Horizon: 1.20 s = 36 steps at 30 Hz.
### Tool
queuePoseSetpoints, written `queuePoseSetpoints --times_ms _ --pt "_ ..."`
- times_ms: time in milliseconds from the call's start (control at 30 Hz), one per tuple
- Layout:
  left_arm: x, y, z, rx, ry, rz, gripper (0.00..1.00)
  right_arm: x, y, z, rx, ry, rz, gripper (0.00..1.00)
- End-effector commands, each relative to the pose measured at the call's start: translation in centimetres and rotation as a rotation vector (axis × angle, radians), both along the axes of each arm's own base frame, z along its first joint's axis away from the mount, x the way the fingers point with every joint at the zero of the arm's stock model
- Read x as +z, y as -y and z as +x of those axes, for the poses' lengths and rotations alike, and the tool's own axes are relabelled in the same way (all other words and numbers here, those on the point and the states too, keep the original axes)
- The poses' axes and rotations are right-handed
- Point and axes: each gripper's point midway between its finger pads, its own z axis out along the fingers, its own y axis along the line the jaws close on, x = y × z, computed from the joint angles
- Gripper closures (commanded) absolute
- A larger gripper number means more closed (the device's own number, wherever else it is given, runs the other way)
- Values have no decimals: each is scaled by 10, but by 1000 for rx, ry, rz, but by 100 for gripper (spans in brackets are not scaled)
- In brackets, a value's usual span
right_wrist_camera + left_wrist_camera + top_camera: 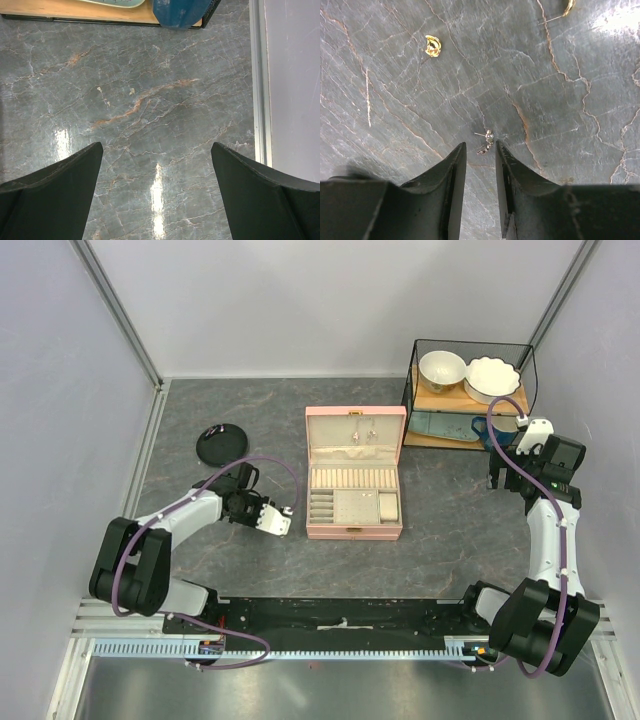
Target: Organize the mixed jewelry
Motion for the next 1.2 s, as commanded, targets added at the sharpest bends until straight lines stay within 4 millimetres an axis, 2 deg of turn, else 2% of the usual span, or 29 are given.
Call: queuePoseSetpoints --times_ms 0,233,500,900,1167 --pt "-5 -6 -1 8 -26 40 64 2 3 1 2 15 -17 2" --pt "-11 -11 -2 -1 -88 87 67 2 4 1 0 16 -21 2" --pt "-15 -19 -13 -90 -177 147 70 2 4 1 -2 15 -23 2" --pt "-11 -15 -20 -223 -203 157 70 3 4 3 -3 17 -18 2" --pt "-4 -2 -10 -233 -191 125 70 3 4 3 -2 19 -17 2"
